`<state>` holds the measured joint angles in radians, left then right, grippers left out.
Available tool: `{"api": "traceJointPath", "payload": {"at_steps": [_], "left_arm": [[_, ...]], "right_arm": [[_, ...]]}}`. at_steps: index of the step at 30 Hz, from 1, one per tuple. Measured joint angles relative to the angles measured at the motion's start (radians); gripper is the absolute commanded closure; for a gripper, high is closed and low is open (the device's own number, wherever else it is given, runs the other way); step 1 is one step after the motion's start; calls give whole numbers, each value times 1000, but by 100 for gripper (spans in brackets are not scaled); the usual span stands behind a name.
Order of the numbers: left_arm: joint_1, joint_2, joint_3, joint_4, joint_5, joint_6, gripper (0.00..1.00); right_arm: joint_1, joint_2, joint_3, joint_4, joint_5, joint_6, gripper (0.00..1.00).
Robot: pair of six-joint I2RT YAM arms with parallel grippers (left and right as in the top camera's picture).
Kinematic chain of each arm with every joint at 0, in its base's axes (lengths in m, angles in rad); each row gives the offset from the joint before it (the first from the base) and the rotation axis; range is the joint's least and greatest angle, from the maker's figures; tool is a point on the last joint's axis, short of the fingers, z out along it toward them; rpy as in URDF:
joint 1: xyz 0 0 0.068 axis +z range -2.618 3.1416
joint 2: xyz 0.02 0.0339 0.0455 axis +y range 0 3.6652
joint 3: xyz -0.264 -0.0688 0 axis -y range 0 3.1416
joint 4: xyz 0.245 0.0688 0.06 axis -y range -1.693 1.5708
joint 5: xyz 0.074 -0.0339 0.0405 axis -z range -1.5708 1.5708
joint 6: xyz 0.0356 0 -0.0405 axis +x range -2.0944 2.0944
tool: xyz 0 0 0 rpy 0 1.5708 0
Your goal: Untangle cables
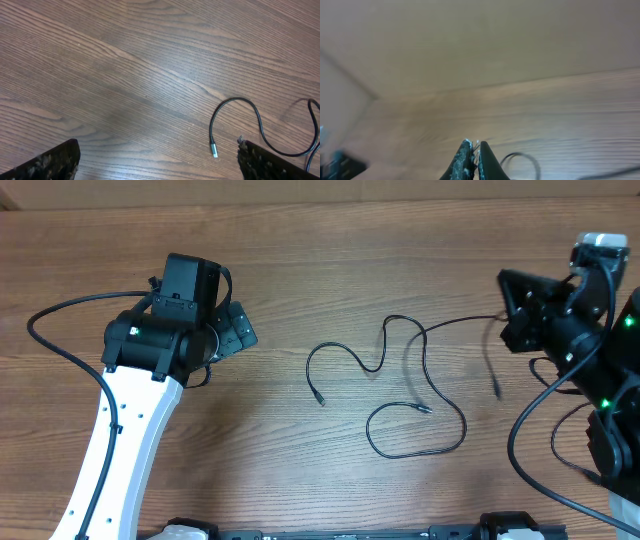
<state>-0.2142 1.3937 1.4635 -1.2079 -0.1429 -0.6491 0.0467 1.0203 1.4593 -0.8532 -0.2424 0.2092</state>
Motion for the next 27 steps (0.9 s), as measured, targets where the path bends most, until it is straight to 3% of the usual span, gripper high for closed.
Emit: {"api": "traceJointPath", "payload": {"at_steps": [18,27], "left_arm": [[0,0,0,0,0,0,1],[0,0,0,0,0,0,0]], "right_arm": [[0,42,0,79,546,0,96],[-33,147,0,133,661,0,96]]}}
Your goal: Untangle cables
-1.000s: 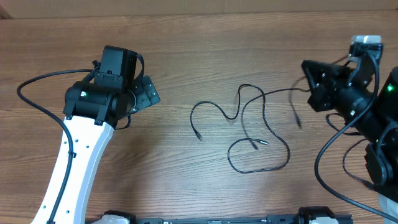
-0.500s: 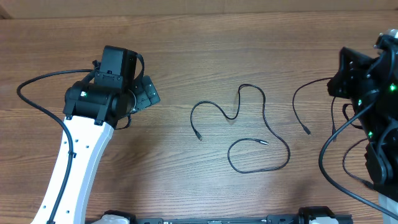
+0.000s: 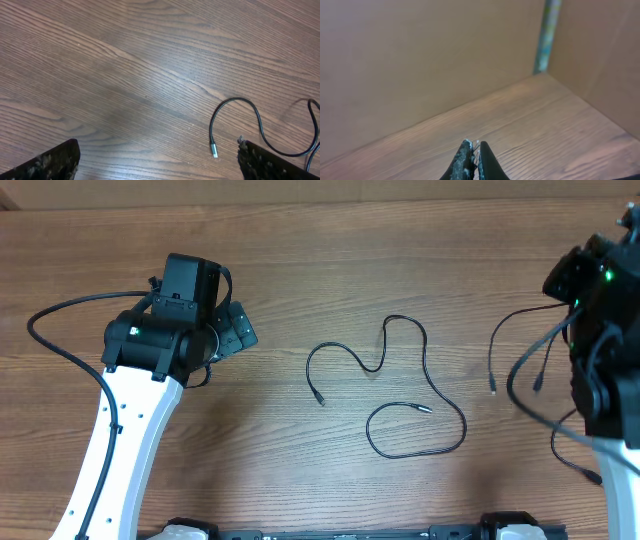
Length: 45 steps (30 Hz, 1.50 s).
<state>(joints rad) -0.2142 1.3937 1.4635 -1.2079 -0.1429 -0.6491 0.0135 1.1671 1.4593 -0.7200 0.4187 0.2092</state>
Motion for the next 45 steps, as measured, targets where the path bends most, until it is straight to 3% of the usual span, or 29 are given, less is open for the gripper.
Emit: {"api": "traceJointPath", "payload": {"at_steps": [12,18,26,45], "left_arm": [[0,0,0,0,0,0,0],[0,0,0,0,0,0,1],[0,0,0,0,0,0,0],[0,0,0,0,0,0,0]], "right_arm": [[-275,176,0,27,7,32,96],[-407,265,0,74,-121,87,96],[-440,369,0,114,-221,102,96],[-547,564,0,206,-238,105,96]]}}
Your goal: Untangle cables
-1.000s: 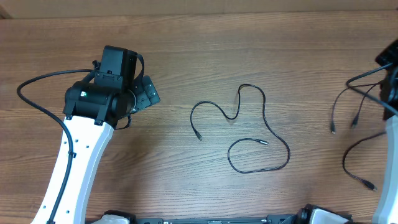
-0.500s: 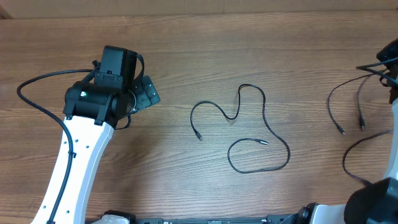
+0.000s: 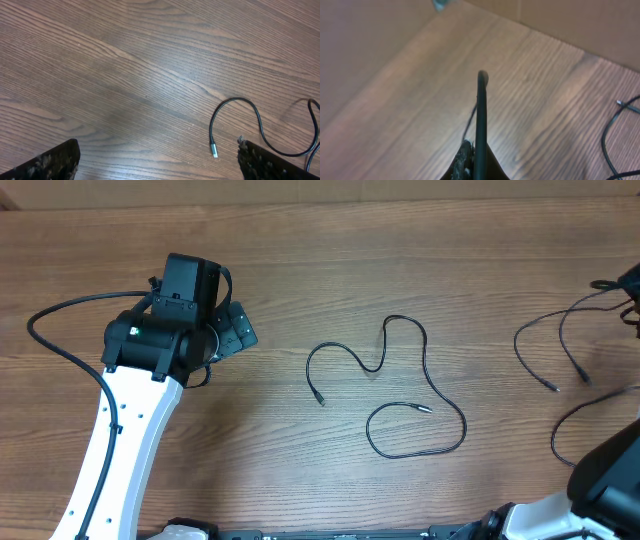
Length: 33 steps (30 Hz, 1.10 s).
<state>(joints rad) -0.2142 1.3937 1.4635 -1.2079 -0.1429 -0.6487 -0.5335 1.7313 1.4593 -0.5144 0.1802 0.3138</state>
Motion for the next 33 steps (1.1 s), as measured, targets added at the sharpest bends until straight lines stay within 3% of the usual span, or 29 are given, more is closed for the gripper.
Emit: {"api": "traceJointPath", "payload": {"at_steps": [6,7,9,13,14,24,33], "left_arm": [[0,0,0,0,0,0,0],[0,0,0,0,0,0,0],[0,0,0,0,0,0,1],[0,0,0,0,0,0,0],[0,0,0,0,0,0,0],[0,0,0,0,0,0,1],[0,0,0,0,0,0,0]], "right_arm": [[-29,99,0,-1,-1,0,96],[-32,114,0,-2,0,0,91],[-37,135,0,-3,0,0,69],[-41,153,0,-23,-2,3,8],[-42,153,0,-26,-2,1,0],[-42,153,0,-90,-47,0,0],[-42,153,0,-253,-68,0,0]]}}
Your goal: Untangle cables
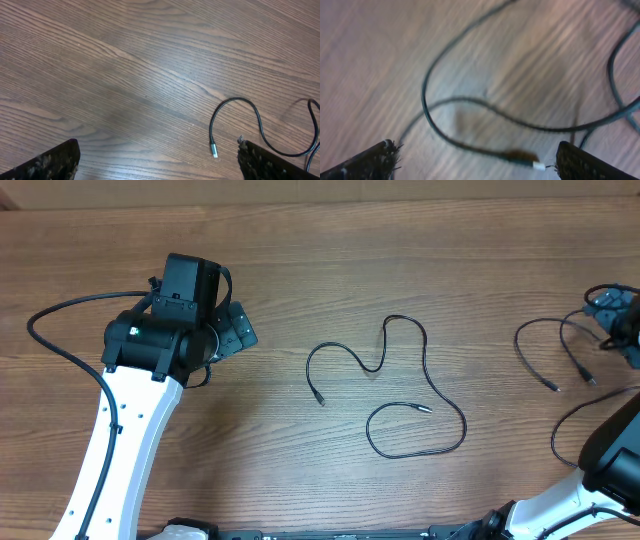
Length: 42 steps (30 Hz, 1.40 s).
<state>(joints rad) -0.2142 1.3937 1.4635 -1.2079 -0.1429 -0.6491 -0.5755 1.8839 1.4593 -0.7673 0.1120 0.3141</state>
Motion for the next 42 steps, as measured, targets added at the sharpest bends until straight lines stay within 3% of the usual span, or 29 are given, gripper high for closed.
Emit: {"api": "traceJointPath", "payload": {"at_steps": [12,28,42], "left_arm": [[0,0,0,0,0,0,0],[0,0,0,0,0,0,0],[0,0,0,0,0,0,0]], "right_arm": [[0,-23,0,-189,-125,12,0],[8,-182,0,-217,-612,-24,0],[246,-193,0,-282,-685,-27,0]]}}
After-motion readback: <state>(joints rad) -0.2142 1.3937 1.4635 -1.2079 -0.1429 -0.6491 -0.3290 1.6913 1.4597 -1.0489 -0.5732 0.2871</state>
